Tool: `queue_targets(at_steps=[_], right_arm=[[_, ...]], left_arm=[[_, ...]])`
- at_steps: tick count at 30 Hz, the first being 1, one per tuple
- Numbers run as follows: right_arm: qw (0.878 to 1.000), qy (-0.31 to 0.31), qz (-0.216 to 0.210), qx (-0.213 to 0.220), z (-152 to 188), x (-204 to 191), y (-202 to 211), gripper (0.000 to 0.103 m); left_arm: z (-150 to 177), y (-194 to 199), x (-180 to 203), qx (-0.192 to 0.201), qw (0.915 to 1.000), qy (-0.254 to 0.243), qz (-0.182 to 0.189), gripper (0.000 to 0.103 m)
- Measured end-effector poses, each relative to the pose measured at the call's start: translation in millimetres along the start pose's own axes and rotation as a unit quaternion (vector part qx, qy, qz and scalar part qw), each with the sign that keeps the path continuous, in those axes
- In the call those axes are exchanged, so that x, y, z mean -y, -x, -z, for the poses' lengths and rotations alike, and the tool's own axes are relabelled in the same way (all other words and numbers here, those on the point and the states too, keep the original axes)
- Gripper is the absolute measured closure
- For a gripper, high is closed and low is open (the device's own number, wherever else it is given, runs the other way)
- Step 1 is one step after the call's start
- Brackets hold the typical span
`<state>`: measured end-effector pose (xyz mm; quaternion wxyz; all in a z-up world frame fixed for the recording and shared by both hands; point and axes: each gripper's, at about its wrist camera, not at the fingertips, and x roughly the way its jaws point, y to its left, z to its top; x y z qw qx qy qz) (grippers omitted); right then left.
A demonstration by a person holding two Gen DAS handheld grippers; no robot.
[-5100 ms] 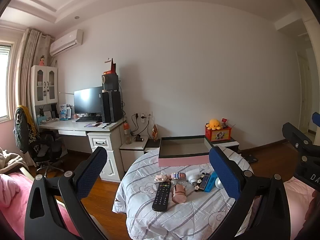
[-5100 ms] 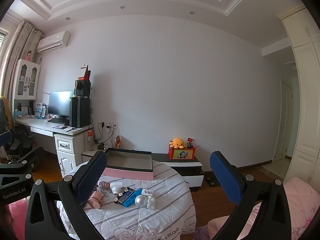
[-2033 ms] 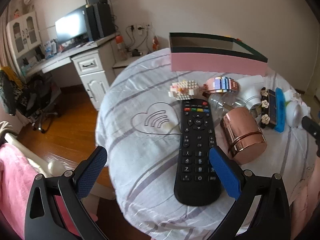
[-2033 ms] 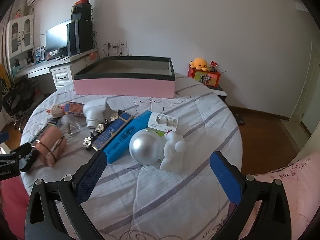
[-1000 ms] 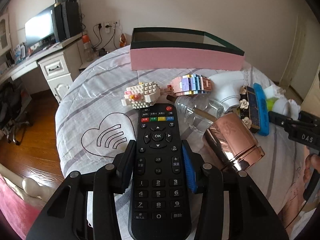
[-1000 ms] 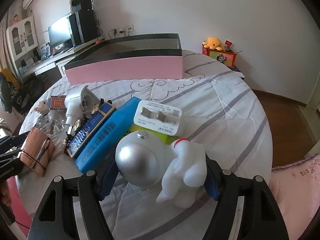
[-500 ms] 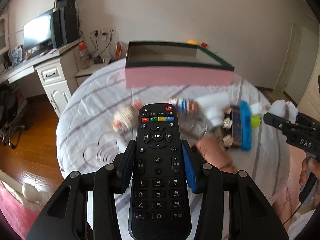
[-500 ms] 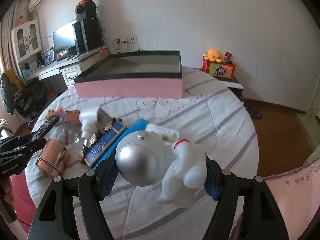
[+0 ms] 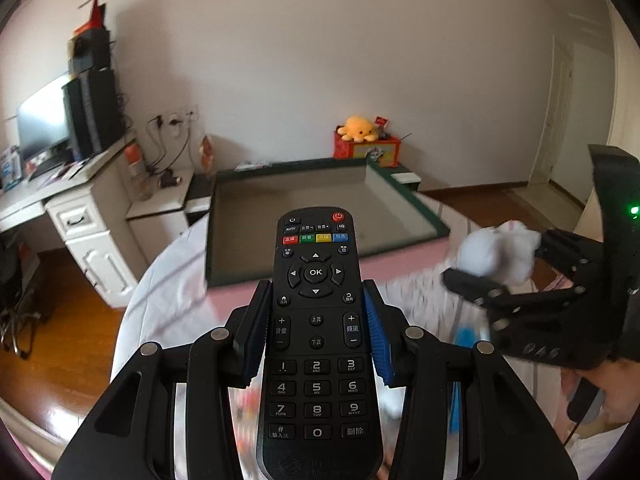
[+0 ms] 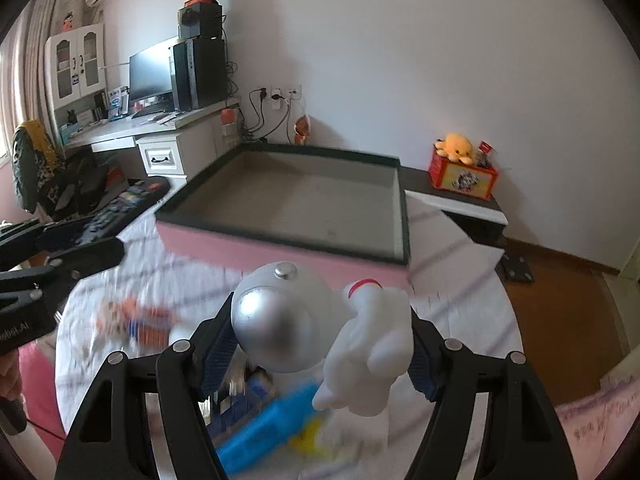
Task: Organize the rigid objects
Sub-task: 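Carry the remote and figurine into the pink box and open both tools, then withdraw both tools from the box back toward the remaining items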
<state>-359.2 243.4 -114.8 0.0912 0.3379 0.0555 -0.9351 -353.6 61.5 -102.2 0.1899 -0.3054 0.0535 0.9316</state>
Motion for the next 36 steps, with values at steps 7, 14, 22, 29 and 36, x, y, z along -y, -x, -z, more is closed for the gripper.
queue_targets(at_steps=[7,14,22,29,36], right_arm=[[0.999,0.011,-0.013,-0.036,-61.3,10.3,-65.0,0.03],[0.995,0.014,-0.02,-0.095,-76.3,13.5,-133.1,0.03],[0.99,0.007,-0.025,-0.139,-67.9,19.0,-171.1,0.03],[0.989,-0.008,-0.024,-0.144,-68.2,23.6,-176.7,0.027],[0.994,-0.006,-0.005,-0.113,-75.1,24.1,-146.8,0.022]], left_arm=[[-53.1,-74.1,-13.1,-0.046,0.9989,-0.01,-0.006,0.059],[-64.3,-143.7,-35.2,-0.103,0.9945,0.007,-0.017,0.059],[-56.6,-182.3,-46.6,-0.139,0.9898,0.018,-0.025,0.059],[-54.1,-193.6,-52.6,-0.145,0.9882,0.029,-0.041,0.058],[-56.5,-156.4,-58.9,-0.108,0.9916,0.044,-0.056,0.019]])
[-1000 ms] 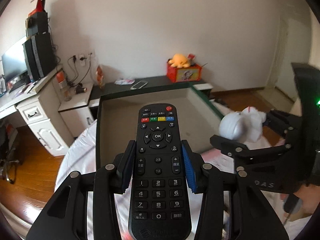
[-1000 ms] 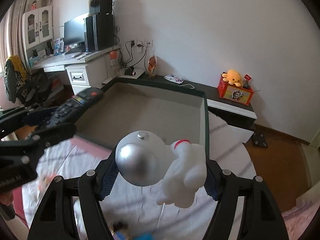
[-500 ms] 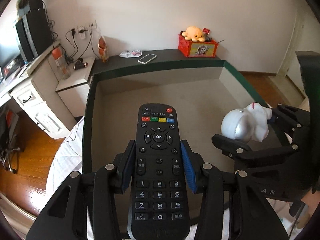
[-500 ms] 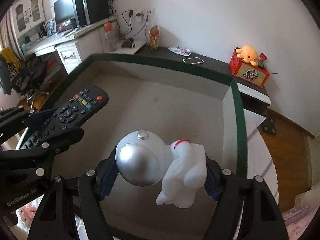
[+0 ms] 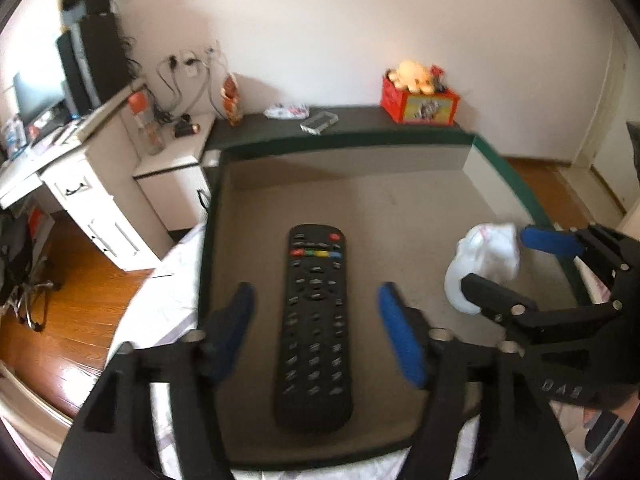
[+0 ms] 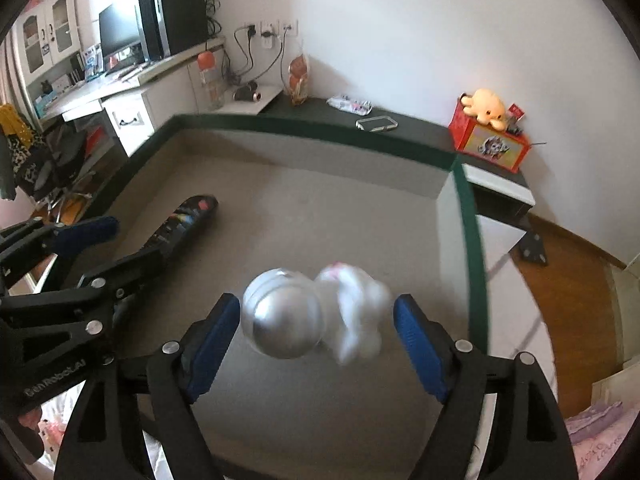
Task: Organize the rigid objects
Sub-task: 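Withdraw both tools from the box back toward the remaining items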
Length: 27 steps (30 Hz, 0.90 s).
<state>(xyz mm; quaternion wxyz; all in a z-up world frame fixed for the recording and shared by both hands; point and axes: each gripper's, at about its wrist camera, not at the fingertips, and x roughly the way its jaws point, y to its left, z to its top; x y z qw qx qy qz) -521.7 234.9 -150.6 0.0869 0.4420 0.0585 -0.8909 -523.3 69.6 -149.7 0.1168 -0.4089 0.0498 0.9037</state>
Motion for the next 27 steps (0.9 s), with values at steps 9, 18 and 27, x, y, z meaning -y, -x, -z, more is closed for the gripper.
queue_targets(at_steps=[9,18,27], right_arm=[[0.996,-0.011,0.019,0.089,23.3,-1.4,84.1,0.018],[0.984,-0.01,0.038,0.171,77.2,-21.7,175.4,0.017],[0.972,-0.019,0.084,0.216,143.7,-37.6,230.1,0.017]], left_arm=[[28.6,101.9,-2.0,0.1,0.9946,0.004,-0.028,0.001],[83.3,207.9,4.6,0.193,0.9805,0.02,-0.029,0.0],[147.9,253.1,23.0,0.212,0.9758,0.023,-0.049,0.0]])
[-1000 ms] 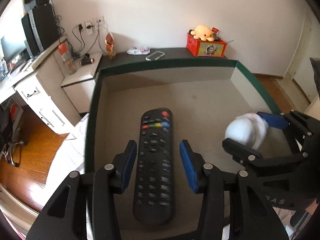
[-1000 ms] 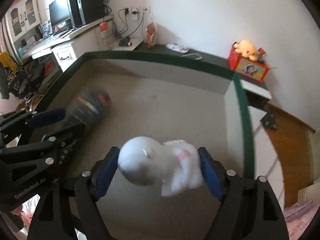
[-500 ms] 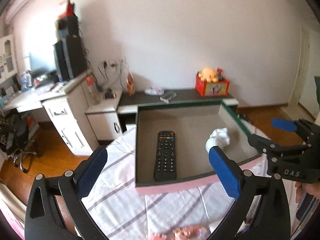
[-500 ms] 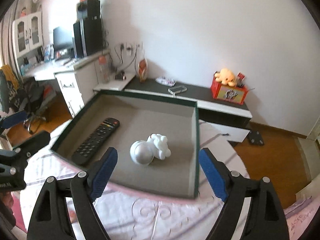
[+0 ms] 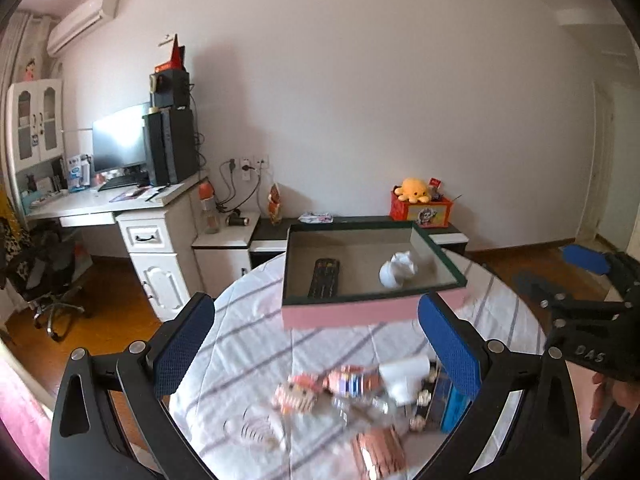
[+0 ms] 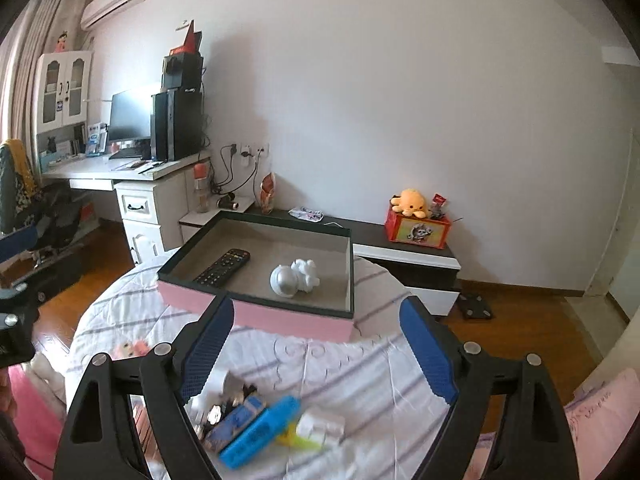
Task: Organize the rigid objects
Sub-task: 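Withdraw both tools from the box back toward the remaining items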
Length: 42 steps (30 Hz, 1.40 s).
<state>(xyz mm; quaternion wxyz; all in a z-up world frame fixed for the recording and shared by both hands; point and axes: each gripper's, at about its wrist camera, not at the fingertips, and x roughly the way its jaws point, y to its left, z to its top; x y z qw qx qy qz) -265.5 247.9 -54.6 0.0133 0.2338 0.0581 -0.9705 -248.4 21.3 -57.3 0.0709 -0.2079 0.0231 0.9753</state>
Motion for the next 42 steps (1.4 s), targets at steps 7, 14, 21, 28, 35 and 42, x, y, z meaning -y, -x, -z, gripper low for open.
queue_targets(at_steps=[7,14,21,28,35,42], right_arm=[[1.0,-0.015,0.014,0.009,23.2,1.8,39.5,0.017],[1.0,-0.021,0.021,0.001,35.7,4.0,54.0,0.017],[0.999,-0.025,0.024,-0.015,49.2,6.5,56.0,0.017],[0.999,-0.029,0.018,-0.039,60.4,8.3,40.2,0.017],[0.996,-0.033,0.021,-0.083,81.5,14.2,9.2,0.017],[0.991,-0.039,0.028,-0.126,104.8,24.4,-20.0,0.017]], left_arm=[[19.2,25.3,2.2,-0.012,0.9997,0.005,0.02,0.0],[28.8,37.4,9.8,-0.017,0.9997,-0.014,0.012,0.0],[38.5,35.5,8.9,-0.034,0.9991,-0.026,-0.003,0.0],[53.9,19.2,8.9,-0.066,0.9974,-0.028,-0.007,0.0],[80.0,-21.1,28.0,-0.128,0.991,-0.035,0.013,0.0],[103.7,-58.0,44.8,-0.177,0.9827,-0.05,0.022,0.0]])
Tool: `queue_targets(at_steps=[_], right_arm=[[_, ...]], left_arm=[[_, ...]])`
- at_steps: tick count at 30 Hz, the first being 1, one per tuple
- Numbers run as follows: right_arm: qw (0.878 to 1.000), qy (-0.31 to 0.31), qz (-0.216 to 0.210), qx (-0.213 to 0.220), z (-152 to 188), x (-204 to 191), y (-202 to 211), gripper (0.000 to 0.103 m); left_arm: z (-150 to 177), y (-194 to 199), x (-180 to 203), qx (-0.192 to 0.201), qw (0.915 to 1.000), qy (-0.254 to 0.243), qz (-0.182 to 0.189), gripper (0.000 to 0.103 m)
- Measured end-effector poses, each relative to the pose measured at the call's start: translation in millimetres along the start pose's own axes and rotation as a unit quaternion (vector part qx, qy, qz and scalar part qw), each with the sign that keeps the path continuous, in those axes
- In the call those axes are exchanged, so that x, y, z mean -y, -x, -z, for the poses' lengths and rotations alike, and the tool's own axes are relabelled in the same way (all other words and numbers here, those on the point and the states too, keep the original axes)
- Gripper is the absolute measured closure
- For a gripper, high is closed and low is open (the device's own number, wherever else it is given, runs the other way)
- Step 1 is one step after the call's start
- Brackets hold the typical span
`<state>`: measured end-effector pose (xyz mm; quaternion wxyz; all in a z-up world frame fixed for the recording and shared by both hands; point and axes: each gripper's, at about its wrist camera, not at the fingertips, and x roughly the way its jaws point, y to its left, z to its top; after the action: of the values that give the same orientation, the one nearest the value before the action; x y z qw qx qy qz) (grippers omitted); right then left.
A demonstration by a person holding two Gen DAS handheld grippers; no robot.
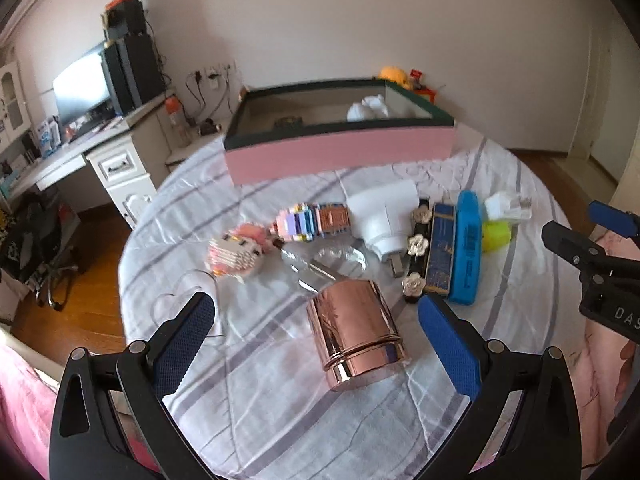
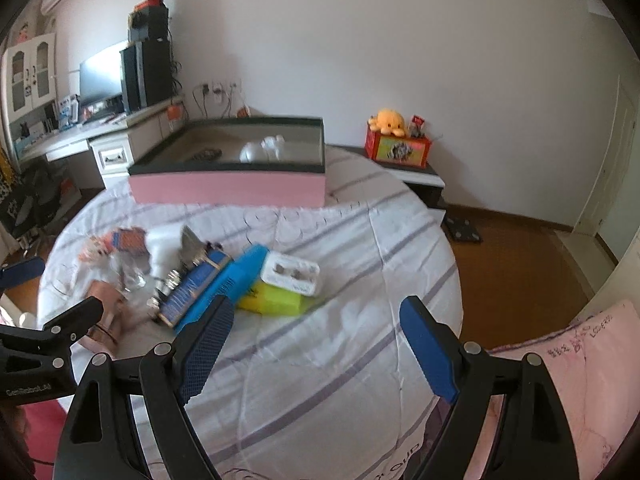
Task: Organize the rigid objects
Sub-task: 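Grasp the rose-gold cup with the left tool while the right tool grasps the white charger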
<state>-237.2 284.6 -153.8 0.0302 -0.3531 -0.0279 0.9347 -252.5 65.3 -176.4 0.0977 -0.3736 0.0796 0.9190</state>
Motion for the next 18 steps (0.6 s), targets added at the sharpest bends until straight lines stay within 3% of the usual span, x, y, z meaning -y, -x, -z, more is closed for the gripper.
queue_targets(at_steps=[5,9,14,18], right_arm=[[1.0,-0.006,0.009,-0.015,1.9,8.5,-15.5,0.017],[1.0,-0.005,0.009,-0.026,1.5,9.0,-29.1,0.017],[0.999,-0.007,-0.005,-0.033,0.1,4.5,-42.7,0.017],[0.999,-0.007,-0.009,-0.034,-5.1,-1.1,-52.8,0.017]], left_arm=[[2.9,-8.1,-7.1,-0.004,1.0,-0.001,-0.003,0.003],[3.9,-10.3,-14.2,-0.003,0.9992,0.014,0.036,0.017],[7.5,-10.4,-17.6,-0.004,0.9988,0.004,0.049,0.029],[10.1,-10.2,-22.6,-0.009,0.9994,-0.003,0.035,0.026]])
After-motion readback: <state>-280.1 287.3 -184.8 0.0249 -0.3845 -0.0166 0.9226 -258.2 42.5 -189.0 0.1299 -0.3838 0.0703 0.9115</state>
